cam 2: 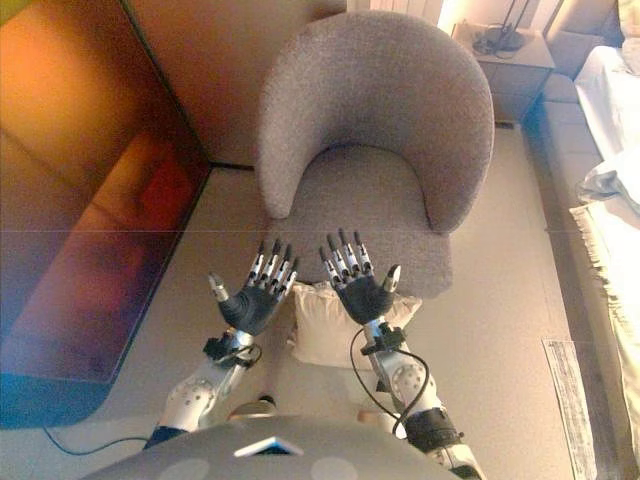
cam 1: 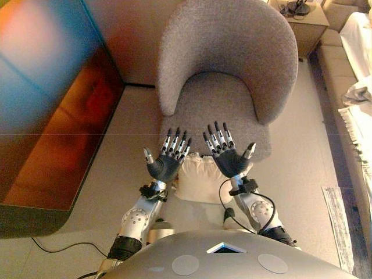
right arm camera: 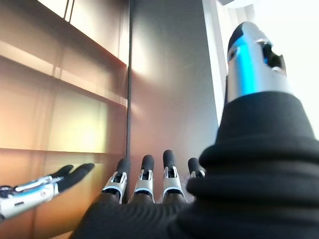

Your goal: Pick up the cushion and take it to the sofa

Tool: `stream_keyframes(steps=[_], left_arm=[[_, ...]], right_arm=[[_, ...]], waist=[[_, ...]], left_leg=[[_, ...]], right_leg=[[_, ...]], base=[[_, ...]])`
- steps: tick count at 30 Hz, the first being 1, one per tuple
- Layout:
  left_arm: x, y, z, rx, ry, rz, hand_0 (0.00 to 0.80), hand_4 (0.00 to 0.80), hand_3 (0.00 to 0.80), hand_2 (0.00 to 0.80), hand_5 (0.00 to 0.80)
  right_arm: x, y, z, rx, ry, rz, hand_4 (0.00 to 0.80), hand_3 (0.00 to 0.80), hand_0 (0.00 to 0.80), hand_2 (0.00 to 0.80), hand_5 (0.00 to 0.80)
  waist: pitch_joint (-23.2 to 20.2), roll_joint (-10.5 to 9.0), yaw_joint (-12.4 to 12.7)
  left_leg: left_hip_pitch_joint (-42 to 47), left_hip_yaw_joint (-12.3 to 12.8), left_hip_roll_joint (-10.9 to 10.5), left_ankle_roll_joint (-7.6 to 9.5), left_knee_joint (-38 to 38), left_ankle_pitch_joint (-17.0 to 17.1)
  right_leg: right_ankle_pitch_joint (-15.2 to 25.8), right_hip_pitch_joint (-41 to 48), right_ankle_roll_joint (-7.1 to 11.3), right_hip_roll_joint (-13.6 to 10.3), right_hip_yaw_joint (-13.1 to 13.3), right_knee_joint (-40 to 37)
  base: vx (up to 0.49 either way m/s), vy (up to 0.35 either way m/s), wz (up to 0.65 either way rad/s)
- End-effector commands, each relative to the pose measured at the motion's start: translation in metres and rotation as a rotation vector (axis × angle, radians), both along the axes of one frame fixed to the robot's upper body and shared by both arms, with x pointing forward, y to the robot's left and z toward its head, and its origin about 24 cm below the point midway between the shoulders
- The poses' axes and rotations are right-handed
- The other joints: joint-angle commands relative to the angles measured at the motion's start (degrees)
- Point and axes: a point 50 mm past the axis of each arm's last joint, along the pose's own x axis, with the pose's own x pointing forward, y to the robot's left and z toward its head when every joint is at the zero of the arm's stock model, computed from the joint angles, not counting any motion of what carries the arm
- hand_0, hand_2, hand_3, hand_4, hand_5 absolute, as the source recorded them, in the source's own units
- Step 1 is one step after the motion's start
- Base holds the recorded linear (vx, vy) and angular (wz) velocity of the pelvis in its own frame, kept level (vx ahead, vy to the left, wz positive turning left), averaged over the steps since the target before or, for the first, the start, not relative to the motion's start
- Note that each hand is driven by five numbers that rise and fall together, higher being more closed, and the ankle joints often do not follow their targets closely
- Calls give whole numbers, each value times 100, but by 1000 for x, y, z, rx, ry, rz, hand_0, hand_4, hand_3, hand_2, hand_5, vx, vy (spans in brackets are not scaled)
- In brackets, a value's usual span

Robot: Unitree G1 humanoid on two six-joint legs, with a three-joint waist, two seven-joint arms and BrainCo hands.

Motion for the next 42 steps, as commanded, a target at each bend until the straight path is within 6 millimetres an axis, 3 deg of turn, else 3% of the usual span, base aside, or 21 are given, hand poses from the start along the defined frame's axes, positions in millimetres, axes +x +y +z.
stream_keyframes(steps=[1, 20, 22, 24, 26, 29, 35, 42], left_arm=[[6, 14, 14, -5, -97, 19, 0, 0, 0, 0, 0], [8, 19, 16, 98, -76, 23, 0, 0, 0, 0, 0], [9, 31, 13, 292, -54, 67, 0, 0, 0, 0, 0], [11, 48, 8, 599, -5, 139, 0, 0, 0, 0, 0], [15, 68, 6, 947, 85, 231, 0, 0, 0, 0, 0], [21, 96, 11, 1391, 76, 286, 0, 0, 0, 0, 0], [31, 99, 5, 1411, 137, 307, 0, 0, 0, 0, 0], [80, 85, 39, 1439, -22, 424, 0, 0, 0, 0, 0]], right_arm=[[7, -4, 22, 4, -140, -17, 0, 0, 0, 0, 0], [6, -5, 18, -45, -97, -7, 0, 0, 0, 0, 0], [5, -8, 16, -107, -80, -11, 0, 0, 0, 0, 0], [6, -13, 11, -232, -33, -43, 0, 0, 0, 0, 0], [10, -29, 1, -507, 50, -110, 0, 0, 0, 0, 0], [12, -48, -3, -768, 83, -164, 0, 0, 0, 0, 0], [25, -57, -5, -924, 59, -183, 0, 0, 0, 0, 0], [71, -59, 32, -1128, -80, -318, 0, 0, 0, 0, 0]], waist=[[-84, -194, -59], [-71, -235, -46], [-57, -233, -46], [-29, -226, -35], [-6, -232, -30], [59, -255, -34], [376, -260, 5], [1554, -178, 7]], left_leg=[[-482, -170, 224, 106, 103, 454], [-455, -237, 128, 187, 140, 385], [-462, -237, 128, 185, 149, 386], [-468, -253, 131, 176, 175, 389], [-480, -269, 137, 162, 241, 385], [-544, -261, 144, 155, 380, 370], [-1043, -385, 148, 142, 878, 308], [-2615, -805, 166, 88, 1983, 240]], right_leg=[[-21, 155, 172, -420, -239, 176], [-57, 157, 142, -360, -114, 200], [-57, 148, 141, -355, -110, 200], [-49, 142, 135, -342, -99, 199], [-29, 150, 127, -338, -96, 188], [-40, 121, 97, -338, -90, 231], [-111, -251, 77, -435, -27, 628], [-275, -1810, 65, -668, 195, 1941]], base=[[61, -9, 1], [21, 0, 0], [0, 0, 0], [0, 0, 0], [47, 4, -1], [31, 2, 0], [-36, 2, 0], [-316, 10, 7]])
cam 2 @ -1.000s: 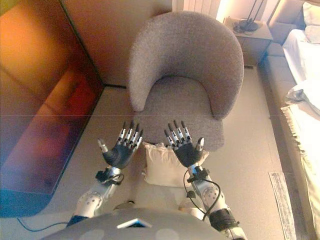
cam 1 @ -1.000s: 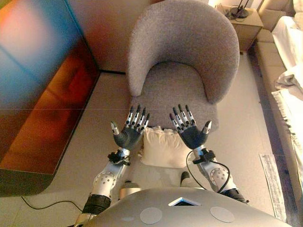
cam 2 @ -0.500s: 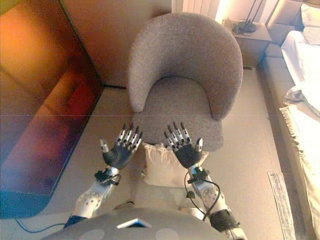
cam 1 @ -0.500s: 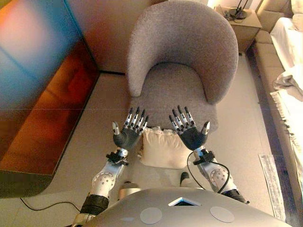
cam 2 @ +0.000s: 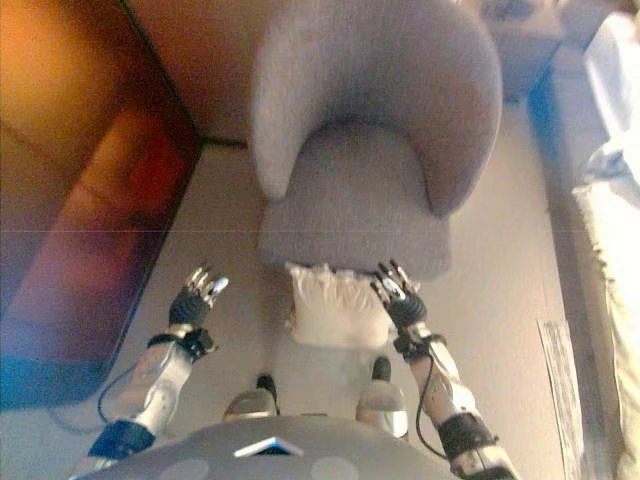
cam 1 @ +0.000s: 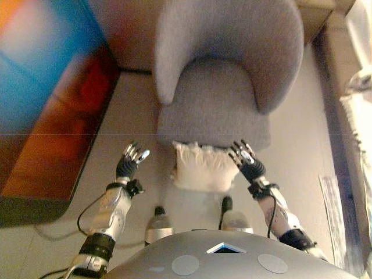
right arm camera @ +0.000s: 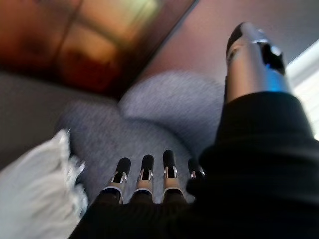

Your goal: Pick up the cushion and take it to the sofa

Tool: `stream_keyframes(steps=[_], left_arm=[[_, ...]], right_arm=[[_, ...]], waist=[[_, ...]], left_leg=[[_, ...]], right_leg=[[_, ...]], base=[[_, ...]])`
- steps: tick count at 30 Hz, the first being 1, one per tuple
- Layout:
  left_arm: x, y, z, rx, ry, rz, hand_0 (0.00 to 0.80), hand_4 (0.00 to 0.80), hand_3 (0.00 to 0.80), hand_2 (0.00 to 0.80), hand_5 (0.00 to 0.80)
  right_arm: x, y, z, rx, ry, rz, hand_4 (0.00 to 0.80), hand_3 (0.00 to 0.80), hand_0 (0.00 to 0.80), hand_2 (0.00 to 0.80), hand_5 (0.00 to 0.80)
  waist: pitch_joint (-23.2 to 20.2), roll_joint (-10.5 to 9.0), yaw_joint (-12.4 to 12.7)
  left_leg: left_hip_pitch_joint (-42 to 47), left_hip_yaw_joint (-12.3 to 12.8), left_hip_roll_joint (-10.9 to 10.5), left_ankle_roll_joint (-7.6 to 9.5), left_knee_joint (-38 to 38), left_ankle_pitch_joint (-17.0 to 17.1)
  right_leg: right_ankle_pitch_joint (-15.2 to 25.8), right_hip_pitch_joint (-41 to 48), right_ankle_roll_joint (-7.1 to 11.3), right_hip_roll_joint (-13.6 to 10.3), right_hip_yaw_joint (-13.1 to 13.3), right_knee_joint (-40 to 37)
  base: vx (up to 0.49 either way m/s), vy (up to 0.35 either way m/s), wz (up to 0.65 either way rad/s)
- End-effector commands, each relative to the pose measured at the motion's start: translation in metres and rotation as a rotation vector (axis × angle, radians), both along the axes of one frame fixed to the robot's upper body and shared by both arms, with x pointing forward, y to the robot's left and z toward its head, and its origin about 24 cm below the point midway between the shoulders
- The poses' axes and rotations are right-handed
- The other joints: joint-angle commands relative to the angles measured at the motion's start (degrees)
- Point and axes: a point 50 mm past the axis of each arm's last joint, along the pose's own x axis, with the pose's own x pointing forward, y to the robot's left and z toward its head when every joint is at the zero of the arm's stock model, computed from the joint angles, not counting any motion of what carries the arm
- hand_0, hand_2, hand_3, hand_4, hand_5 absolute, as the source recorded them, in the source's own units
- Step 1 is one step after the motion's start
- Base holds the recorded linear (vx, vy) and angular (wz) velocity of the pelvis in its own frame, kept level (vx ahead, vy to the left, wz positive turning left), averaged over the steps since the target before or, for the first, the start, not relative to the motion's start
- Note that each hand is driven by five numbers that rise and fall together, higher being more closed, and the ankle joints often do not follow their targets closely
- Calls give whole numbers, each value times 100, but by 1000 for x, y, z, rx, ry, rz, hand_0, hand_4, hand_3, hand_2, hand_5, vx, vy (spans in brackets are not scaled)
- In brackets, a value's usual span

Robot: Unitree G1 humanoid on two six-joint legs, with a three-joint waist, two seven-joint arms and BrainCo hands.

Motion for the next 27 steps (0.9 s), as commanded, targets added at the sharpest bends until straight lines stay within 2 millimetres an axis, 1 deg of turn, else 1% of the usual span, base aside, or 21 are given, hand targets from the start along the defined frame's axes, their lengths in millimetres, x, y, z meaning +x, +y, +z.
stream_keyframes(steps=[1, 2, 4, 6, 8, 9, 10, 11, 13, 15, 16, 19, 20, 21, 22, 27], left_arm=[[26, 8, 33, 89, -170, 48, 0, 0, 0, 0, 0], [30, 6, 36, 94, -184, 57, 0, 0, 0, 0, 0], [39, 2, 43, 114, -217, 58, 0, 0, 0, 0, 0], [46, -1, 49, 148, -243, 52, 0, 0, 0, 0, 0], [53, -4, 56, 154, -260, 46, 0, 0, 0, 0, 0], [59, -5, 60, 154, -274, 44, 0, 0, 0, 0, 0], [62, -6, 60, 153, -275, 47, 0, 0, 0, 0, 0], [66, -6, 62, 155, -281, 51, 0, 0, 0, 0, 0], [73, -6, 66, 163, -290, 64, 0, 0, 0, 0, 0], [79, -6, 71, 166, -305, 78, 0, 0, 0, 0, 0], [83, -7, 74, 172, -315, 93, 0, 0, 0, 0, 0], [90, -9, 80, 168, -326, 113, 0, 0, 0, 0, 0], [95, -11, 85, 174, -337, 117, 0, 0, 0, 0, 0], [96, -11, 87, 177, -342, 117, 0, 0, 0, 0, 0], [100, -11, 92, 184, -354, 116, 0, 0, 0, 0, 0], [107, -8, 98, 232, -351, 119, 0, 0, 0, 0, 0]], right_arm=[[27, 5, 41, -119, -207, -34, 0, 0, 0, 0, 0], [32, 4, 46, -176, -222, -36, 0, 0, 0, 0, 0], [41, 3, 55, -209, -249, -54, 0, 0, 0, 0, 0], [50, -1, 61, -299, -262, -85, 0, 0, 0, 0, 0], [59, -3, 67, -307, -270, -102, 0, 0, 0, 0, 0], [67, -7, 73, -365, -278, -131, 0, 0, 0, 0, 0], [72, -10, 75, -372, -275, -143, 0, 0, 0, 0, 0], [76, -11, 78, -363, -275, -152, 0, 0, 0, 0, 0], [84, -18, 85, -421, -278, -205, 0, 0, 0, 0, 0], [92, -23, 94, -414, -292, -228, 0, 0, 0, 0, 0], [96, -26, 100, -458, -305, -256, 0, 0, 0, 0, 0], [104, -31, 113, -479, -328, -304, 0, 0, 0, 0, 0], [108, -33, 121, -509, -337, -344, 0, 0, 0, 0, 0], [109, -34, 123, -504, -339, -356, 0, 0, 0, 0, 0], [112, -38, 128, -478, -331, -379, 0, 0, 0, 0, 0], [118, -56, 133, -580, -278, -440, 0, 0, 0, 0, 0]], waist=[[614, -84, -13], [730, -80, -22], [962, -63, -17], [1091, -49, -9], [1199, -17, 16], [1302, 7, 25], [1337, 34, 30], [1367, 55, 28], [1433, 100, 0], [1484, 146, -32], [1538, 173, -67], [1571, 203, -97], [1604, 200, -118], [1603, 202, -120], [1619, 204, -126], [1610, 217, -121]], left_leg=[[-1056, -501, 227, 137, 928, 282], [-1283, -521, 214, 146, 1109, 249], [-1749, -575, 147, 187, 1477, 163], [-2113, -611, 121, 216, 1816, 57], [-2430, -652, 97, 239, 2128, -60], [-2695, -693, 125, 277, 2515, -250], [-2829, -754, 152, 279, 2792, -490], [-3034, -774, 165, 334, 2970, -442], [-3435, -846, 234, 429, 3628, -740], [-3791, -881, 277, 495, 4131, -971], [-3994, -940, 309, 511, 4588, -1333], [-4450, -997, 304, 571, 5210, -1593], [-4708, -1028, 309, 600, 5549, -1706], [-4799, -1038, 311, 611, 5659, -1746], [-5049, -1066, 300, 651, 6017, -1881], [-5636, -1085, 341, 751, 6831, -2195]], right_leg=[[-380, -459, 130, -530, 134, 1233], [-433, -689, 110, -524, 186, 1445], [-548, -1197, 76, -518, 251, 1911], [-662, -1565, 30, -480, 316, 2286], [-808, -1870, -19, -445, 340, 2658], [-1002, -2119, -94, -416, 407, 3098], [-1241, -2265, -109, -436, 470, 3441], [-1178, -2470, -167, -458, 492, 3599], [-1407, -2900, -263, -487, 626, 4213], [-1590, -3290, -323, -493, 752, 4694], [-1918, -3514, -331, -459, 881, 5144], [-2105, -3981, -372, -448, 981, 5677], [-2189, -4215, -394, -439, 1011, 5951], [-2223, -4300, -402, -438, 1017, 6045], [-2345, -4539, -430, -440, 1033, 6362], [-2650, -5078, -518, -429, 1095, 7105]], base=[[-215, 9, -7], [-196, 15, -9], [-247, 16, -9], [-219, -1, -9], [-189, -9, 0], [-91, -11, 4], [-157, 0, 6], [-111, 3, 8], [-146, 1, 8], [-59, 15, 10], [3, 20, 9], [-22, 21, 9], [-40, 21, 0], [-46, 27, -7], [-18, 18, -11], [30, -3, -4]])
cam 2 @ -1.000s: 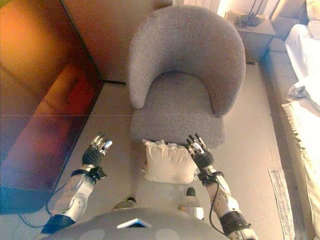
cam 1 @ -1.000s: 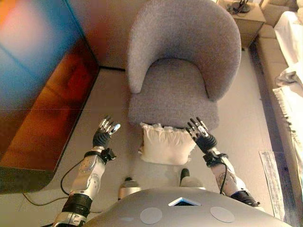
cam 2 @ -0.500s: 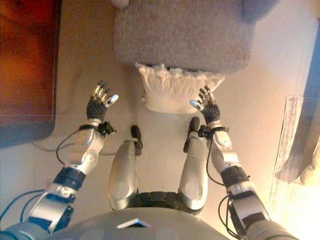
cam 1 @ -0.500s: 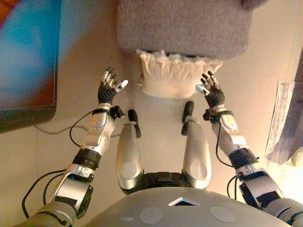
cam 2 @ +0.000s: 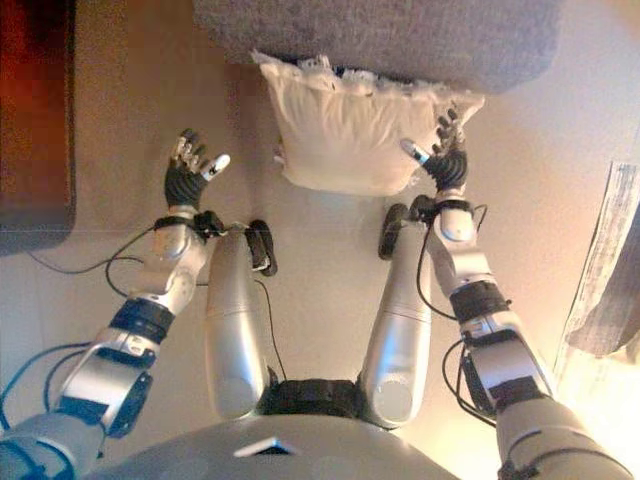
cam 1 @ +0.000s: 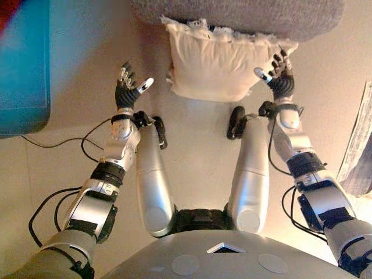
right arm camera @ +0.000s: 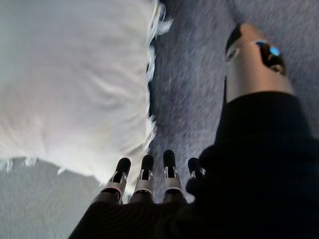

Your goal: Pick up the cushion and take it to the sofa

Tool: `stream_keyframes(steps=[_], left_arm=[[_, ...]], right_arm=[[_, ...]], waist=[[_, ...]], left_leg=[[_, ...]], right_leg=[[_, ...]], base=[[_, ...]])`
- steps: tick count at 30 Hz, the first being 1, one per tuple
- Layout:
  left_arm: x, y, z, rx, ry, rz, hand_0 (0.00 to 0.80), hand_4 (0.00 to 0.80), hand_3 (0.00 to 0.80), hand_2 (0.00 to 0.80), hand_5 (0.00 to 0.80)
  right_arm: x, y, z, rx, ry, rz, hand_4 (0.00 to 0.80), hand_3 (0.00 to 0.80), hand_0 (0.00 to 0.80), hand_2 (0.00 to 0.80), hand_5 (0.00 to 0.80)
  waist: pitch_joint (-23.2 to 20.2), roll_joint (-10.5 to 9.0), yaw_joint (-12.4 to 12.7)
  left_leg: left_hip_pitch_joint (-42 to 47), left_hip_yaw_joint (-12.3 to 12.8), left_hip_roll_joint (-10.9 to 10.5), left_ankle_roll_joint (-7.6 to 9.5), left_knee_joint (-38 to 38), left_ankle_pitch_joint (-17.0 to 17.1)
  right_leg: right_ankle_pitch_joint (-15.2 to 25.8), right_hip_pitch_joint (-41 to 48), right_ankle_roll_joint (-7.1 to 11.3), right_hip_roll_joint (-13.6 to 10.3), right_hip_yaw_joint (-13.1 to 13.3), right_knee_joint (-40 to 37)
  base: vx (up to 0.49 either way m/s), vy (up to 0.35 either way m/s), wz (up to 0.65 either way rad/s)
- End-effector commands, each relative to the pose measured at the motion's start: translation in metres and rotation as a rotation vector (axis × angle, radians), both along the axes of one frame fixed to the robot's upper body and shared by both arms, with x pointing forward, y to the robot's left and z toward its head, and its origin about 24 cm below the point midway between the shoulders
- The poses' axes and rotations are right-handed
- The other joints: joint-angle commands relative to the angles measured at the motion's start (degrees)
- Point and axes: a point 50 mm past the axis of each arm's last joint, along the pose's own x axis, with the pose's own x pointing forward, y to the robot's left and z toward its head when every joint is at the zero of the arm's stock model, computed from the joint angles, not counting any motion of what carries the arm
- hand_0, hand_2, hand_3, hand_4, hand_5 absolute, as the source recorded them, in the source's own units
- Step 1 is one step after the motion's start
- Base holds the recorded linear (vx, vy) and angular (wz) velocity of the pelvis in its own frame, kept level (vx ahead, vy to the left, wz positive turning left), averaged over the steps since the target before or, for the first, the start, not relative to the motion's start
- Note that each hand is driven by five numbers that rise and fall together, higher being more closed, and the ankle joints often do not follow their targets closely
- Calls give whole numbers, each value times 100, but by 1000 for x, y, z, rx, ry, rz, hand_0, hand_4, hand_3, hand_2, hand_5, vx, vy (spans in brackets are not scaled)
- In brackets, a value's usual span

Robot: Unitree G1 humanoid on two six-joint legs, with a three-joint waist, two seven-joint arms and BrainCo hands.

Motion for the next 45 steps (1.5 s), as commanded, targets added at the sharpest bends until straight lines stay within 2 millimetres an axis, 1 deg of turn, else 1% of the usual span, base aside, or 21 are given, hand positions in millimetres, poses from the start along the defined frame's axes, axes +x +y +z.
stream_keyframes(steps=[1, 4, 5, 7, 10, 13, 16, 19, 22, 26, 30, 34, 37, 40, 43, 45], left_arm=[[6, 5, 8, 72, -23, 16, 0, 0, 0, 0, 0], [16, 9, 15, 113, -2, 23, 0, 0, 0, 0, 0], [21, 9, 21, 132, -5, 19, 0, 0, 0, 0, 0], [26, 8, 31, 147, -25, 2, 0, 0, 0, 0, 0], [29, 6, 38, 152, -45, -15, 0, 0, 0, 0, 0], [32, 6, 46, 126, -60, -21, 0, 0, 0, 0, 0], [32, 0, 50, 103, -86, -80, 0, 0, 0, 0, 0], [25, -9, 52, 80, -121, -182, 0, 0, 0, 0, 0], [15, -10, 50, 32, -132, -247, 0, 0, 0, 0, 0], [0, -9, 46, -19, -140, -312, 0, 0, 0, 0, 0], [-11, -2, 46, -77, -155, -357, 0, 0, 0, 0, 0], [-18, 2, 47, -87, -167, -397, 0, 0, 0, 0, 0], [-22, 3, 49, -98, -171, -430, 0, 0, 0, 0, 0], [-27, 0, 48, -98, -178, -465, 0, 0, 0, 0, 0], [-31, -2, 50, -111, -187, -488, 0, 0, 0, 0, 0], [-33, -2, 50, -111, -193, -496, 0, 0, 0, 0, 0]], right_arm=[[4, -25, 7, -47, 27, -95, 0, 0, 0, 0, 0], [10, -44, 9, -40, 87, -162, 0, 0, 0, 0, 0], [13, -52, 12, -34, 101, -191, 0, 0, 0, 0, 0], [15, -61, 16, -57, 117, -266, 0, 0, 0, 0, 0], [16, -71, 20, -57, 124, -340, 0, 0, 0, 0, 0], [16, -82, 22, 42, 132, -405, 0, 0, 0, 0, 0], [18, -86, 21, 127, 134, -382, 0, 0, 0, 0, 0], [25, -82, 29, 209, 115, -240, 0, 0, 0, 0, 0], [27, -81, 36, 235, 103, -122, 0, 0, 0, 0, 0], [26, -88, 38, 218, 111, -35, 0, 0, 0, 0, 0], [25, -93, 44, 221, 95, 25, 0, 0, 0, 0, 0], [24, -105, 49, 224, 118, -36, 0, 0, 0, 0, 0], [18, -120, 45, 266, 165, -143, 0, 0, 0, 0, 0], [14, -130, 43, 290, 196, -221, 0, 0, 0, 0, 0], [14, -133, 50, 285, 188, -237, 0, 0, 0, 0, 0], [17, -130, 53, 266, 184, -222, 0, 0, 0, 0, 0]], waist=[[-135, 121, -36], [-130, 139, -28], [-108, 160, -22], [-77, 185, -13], [-57, 207, 7], [-45, 219, 35], [-6, 260, 85], [25, 320, 186], [25, 356, 295], [25, 428, 444], [26, 514, 586], [27, 592, 701], [28, 646, 786], [29, 704, 866], [29, 748, 928], [29, 761, 962]], left_leg=[[-367, 125, 16, 609, 324, -59], [-657, 130, 37, 614, 548, -80], [-768, 136, 35, 624, 629, -76], [-924, 138, 14, 642, 694, -62], [-1077, 143, -7, 666, 829, -88], [-1234, 137, -9, 680, 987, -135], [-1343, 120, -50, 683, 1109, -182], [-1445, 111, -119, 674, 1220, -220], [-1536, 99, -160, 663, 1288, -210], [-1697, 57, -219, 638, 1435, -184], [-1859, 64, -285, 621, 1555, -181], [-1947, 72, -339, 610, 1628, -151], [-2041, 67, -386, 613, 1736, -140], [-2160, 55, -447, 609, 1909, -170], [-2269, 36, -542, 605, 2069, -239], [-2320, 31, -609, 607, 2153, -291]], right_leg=[[-665, 194, -310, -93, 263, 723], [-703, -76, -313, -91, 314, 971], [-707, -179, -317, -100, 328, 1057], [-698, -327, -325, -89, 341, 1121], [-712, -474, -344, -85, 338, 1240], [-767, -594, -348, -98, 335, 1393], [-806, -690, -358, -145, 360, 1504], [-853, -798, -380, -209, 376, 1645], [-910, -890, -392, -288, 377, 1817], [-1025, -1045, -403, -402, 429, 2160], [-1136, -1181, -419, -486, 482, 2429], [-1239, -1243, -438, -559, 545, 2675], [-1325, -1259, -461, -616, 593, 2879], [-1412, -1276, -475, -692, 625, 3074], [-1480, -1328, -482, -724, 667, 3221], [-1506, -1351, -483, -730, 680, 3270]], base=[[75, -19, 3], [56, -25, -2], [30, -30, -4], [15, -31, 5], [1, -9, 1], [9, -41, 4], [-5, -61, 5], [0, -49, 9], [24, -51, 16], [30, -38, 23], [-1, -24, 27], [11, -30, 26], [26, -63, 29], [21, -70, 34], [16, -41, 36], [16, -32, 20]])
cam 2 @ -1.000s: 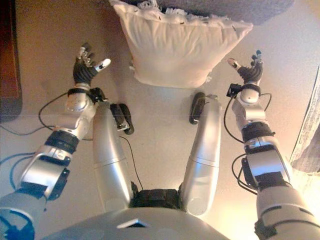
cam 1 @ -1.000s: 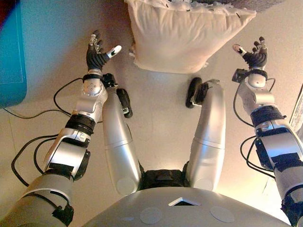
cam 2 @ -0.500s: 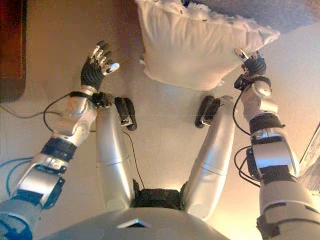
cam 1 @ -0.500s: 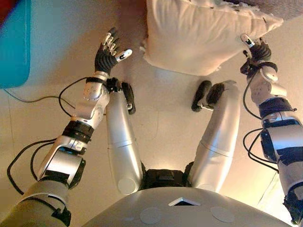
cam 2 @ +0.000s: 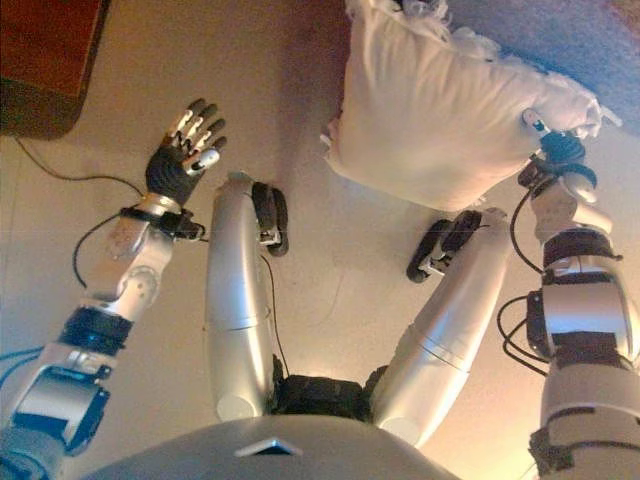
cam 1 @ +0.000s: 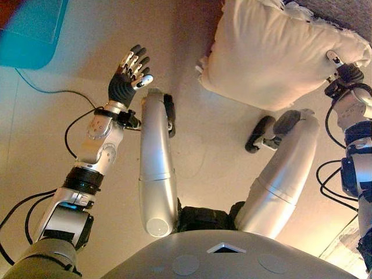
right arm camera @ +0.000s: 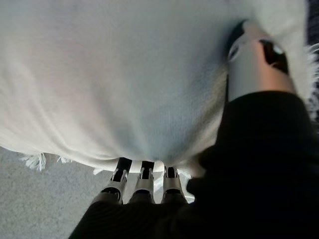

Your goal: Pick up the cushion and take it to the sofa

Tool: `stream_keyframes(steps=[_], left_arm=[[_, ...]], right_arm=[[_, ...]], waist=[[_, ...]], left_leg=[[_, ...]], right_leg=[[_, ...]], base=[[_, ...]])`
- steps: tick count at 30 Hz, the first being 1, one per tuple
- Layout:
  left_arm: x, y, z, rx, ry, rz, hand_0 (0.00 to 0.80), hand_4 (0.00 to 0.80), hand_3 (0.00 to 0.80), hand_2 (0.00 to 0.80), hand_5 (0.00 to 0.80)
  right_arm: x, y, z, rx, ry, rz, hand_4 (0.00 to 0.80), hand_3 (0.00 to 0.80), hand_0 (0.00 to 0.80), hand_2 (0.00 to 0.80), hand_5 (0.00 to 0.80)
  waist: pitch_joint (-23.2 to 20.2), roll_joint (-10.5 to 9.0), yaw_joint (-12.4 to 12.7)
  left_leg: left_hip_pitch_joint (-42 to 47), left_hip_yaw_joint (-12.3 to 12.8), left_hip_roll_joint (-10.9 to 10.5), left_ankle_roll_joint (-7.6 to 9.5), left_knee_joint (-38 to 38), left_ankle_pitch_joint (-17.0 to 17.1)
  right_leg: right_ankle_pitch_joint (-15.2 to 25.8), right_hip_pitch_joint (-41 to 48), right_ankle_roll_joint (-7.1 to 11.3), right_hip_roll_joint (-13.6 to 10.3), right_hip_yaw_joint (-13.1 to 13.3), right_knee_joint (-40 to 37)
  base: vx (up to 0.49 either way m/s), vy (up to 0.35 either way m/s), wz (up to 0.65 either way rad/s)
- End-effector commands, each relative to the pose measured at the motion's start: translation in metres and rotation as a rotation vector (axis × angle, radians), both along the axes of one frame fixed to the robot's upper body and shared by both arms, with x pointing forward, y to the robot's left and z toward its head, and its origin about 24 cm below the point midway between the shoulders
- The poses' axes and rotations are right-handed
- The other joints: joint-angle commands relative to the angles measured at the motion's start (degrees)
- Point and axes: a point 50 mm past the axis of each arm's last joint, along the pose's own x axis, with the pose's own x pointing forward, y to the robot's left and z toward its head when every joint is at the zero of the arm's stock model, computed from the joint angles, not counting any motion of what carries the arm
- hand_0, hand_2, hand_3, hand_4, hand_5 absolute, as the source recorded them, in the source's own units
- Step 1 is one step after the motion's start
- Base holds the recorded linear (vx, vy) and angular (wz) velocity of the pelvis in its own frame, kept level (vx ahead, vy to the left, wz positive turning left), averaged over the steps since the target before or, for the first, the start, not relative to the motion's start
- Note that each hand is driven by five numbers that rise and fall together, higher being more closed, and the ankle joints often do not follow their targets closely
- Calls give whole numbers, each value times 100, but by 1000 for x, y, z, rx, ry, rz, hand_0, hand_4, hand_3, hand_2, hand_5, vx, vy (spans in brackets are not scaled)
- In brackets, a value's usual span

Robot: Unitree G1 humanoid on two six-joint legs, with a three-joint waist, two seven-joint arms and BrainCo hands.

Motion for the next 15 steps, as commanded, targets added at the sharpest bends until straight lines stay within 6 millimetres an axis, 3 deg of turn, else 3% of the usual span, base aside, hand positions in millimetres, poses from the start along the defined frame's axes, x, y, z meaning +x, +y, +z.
stream_keyframes(steps=[1, 2, 6, 15], left_arm=[[-3, -9, 24, -54, -111, -67, 0, 0, 0, 0, 0], [-4, -9, 25, -54, -114, -70, 0, 0, 0, 0, 0], [-6, -10, 25, -56, -124, -75, 0, 0, 0, 0, 0], [-8, -13, 25, -78, -138, -85, 0, 0, 0, 0, 0]], right_arm=[[13, 7, 24, -9, -52, 23, 122, 122, 122, 122, 122], [13, 7, 23, -52, -15, 18, 794, 794, 794, 794, 794], [8, 0, 19, -131, 112, -16, 800, 800, 800, 800, 800], [1, -7, 9, -85, 102, -145, 800, 800, 800, 800, 800]], waist=[[-81, 390, 247], [-81, 392, 260], [-81, 382, 301], [-81, 366, 314]], left_leg=[[-229, 475, -74, 519, 89, -183], [-259, 472, -83, 512, 125, -205], [-304, 452, -123, 521, 178, -243], [-44, 409, -133, 521, 57, -295]], right_leg=[[-147, 287, -619, 111, 145, 371], [-160, 266, -614, 108, 152, 405], [-184, 230, -619, 100, 156, 451], [-128, 514, -615, 150, 118, 186]], base=[[12, -35, 15], [9, -29, 14], [7, -6, 9], [1, 0, 0]])
